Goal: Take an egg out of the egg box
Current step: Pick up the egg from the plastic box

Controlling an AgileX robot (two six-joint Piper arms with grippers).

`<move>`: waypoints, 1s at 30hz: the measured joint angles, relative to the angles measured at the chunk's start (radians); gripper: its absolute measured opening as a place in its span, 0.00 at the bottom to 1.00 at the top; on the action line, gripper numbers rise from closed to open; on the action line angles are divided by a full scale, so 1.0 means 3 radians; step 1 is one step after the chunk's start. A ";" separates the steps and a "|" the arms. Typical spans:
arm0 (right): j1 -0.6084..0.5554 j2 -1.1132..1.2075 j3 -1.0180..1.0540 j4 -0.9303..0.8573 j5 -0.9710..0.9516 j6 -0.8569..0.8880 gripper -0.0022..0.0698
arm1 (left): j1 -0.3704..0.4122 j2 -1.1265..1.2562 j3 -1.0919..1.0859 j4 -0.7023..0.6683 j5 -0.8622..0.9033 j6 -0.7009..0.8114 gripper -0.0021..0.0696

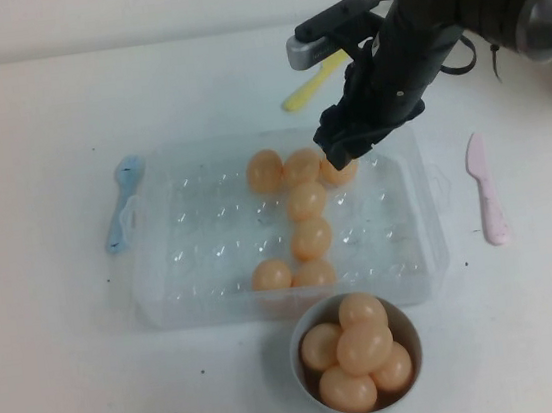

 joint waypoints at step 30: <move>0.0000 0.0658 -0.0455 -0.0097 -0.0303 0.0441 0.59 | 0.0000 0.0000 0.0000 0.0000 0.0000 0.0000 0.02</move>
